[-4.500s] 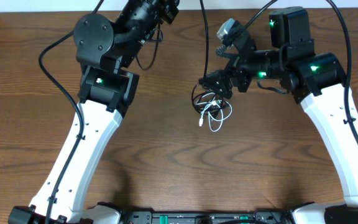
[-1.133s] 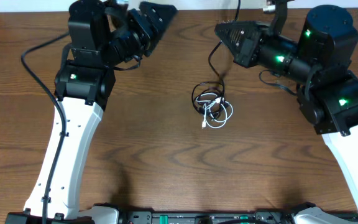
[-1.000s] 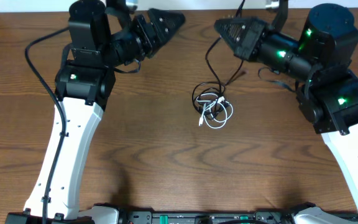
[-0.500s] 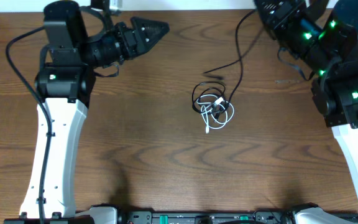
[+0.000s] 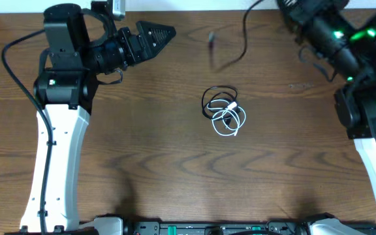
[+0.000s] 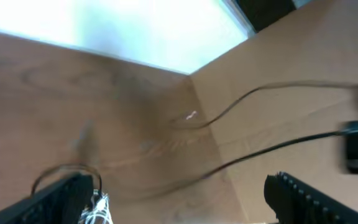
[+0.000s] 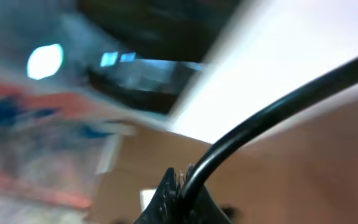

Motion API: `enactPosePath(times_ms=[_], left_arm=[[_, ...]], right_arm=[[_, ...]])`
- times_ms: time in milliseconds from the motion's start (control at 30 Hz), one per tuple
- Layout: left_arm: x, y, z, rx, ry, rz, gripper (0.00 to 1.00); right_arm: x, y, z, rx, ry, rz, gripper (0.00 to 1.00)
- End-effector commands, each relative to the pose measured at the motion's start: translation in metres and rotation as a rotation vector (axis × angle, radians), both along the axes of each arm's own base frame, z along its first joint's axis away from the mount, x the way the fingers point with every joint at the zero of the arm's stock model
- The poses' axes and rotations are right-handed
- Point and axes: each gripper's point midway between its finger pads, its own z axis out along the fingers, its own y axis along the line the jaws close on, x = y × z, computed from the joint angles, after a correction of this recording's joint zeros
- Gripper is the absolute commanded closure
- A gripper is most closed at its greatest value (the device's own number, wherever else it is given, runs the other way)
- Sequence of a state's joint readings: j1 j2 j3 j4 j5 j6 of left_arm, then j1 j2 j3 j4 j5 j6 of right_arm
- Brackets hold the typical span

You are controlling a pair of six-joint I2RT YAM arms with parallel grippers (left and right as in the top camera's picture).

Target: Untangle cables

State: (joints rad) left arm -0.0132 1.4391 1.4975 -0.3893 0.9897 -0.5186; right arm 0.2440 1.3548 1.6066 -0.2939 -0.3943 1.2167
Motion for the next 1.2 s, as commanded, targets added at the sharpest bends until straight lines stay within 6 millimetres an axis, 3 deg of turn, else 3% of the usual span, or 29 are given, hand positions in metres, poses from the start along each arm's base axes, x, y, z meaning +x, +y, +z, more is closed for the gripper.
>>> enactPosePath(times_ms=[0,167,233,333,467,600,700,833,867,900,1033,1100,1133,1167], left_arm=[[-0.021,-0.001,0.039,0.036,-0.191,-0.030,0.07],[-0.039,-0.001,0.051,0.097,-0.298,-0.051,0.08],[-0.042,0.000,0.048,0.111,-0.293,-0.049,0.10],[-0.035,0.008,0.037,0.143,-0.242,0.012,0.10],[-0.017,0.037,0.007,0.259,-0.123,0.209,0.10],[-0.014,0.057,-0.015,0.342,-0.031,0.317,0.10],[-0.014,0.078,-0.031,0.416,0.036,0.411,0.10],[-0.012,0.102,-0.037,0.439,0.073,0.494,0.10],[-0.012,0.112,-0.038,0.428,0.093,0.524,0.10],[-0.013,0.136,-0.041,0.400,0.146,0.603,0.10],[-0.021,0.169,-0.052,0.398,0.226,0.683,0.10],[-0.029,0.170,-0.060,0.402,0.275,0.679,0.10],[-0.032,0.169,-0.063,0.404,0.292,0.676,0.10],[-0.037,0.168,-0.069,0.408,0.327,0.667,0.10]], right_arm=[[0.021,0.006,-0.043,-0.044,0.121,-0.018,0.99],[0.026,0.048,-0.080,-0.051,0.210,0.158,0.99],[0.027,0.075,-0.107,-0.088,0.240,0.277,0.98],[0.023,0.091,-0.117,-0.129,0.212,0.361,0.99],[0.007,0.121,-0.127,-0.268,0.062,0.503,0.98],[-0.008,0.147,-0.138,-0.421,-0.109,0.602,0.99],[-0.017,0.166,-0.163,-0.445,-0.056,0.658,0.99],[-0.028,0.190,-0.194,-0.457,0.019,0.726,0.99],[-0.031,0.198,-0.205,-0.451,0.058,0.744,0.99],[-0.036,0.208,-0.218,-0.448,0.091,0.771,0.99],[-0.056,0.233,-0.237,-0.463,0.115,0.841,0.99],[-0.066,0.245,-0.238,-0.465,0.098,0.865,0.79],[-0.067,0.249,-0.237,-0.467,0.087,0.866,0.77],[-0.067,0.252,-0.234,-0.465,0.069,0.864,0.61]])
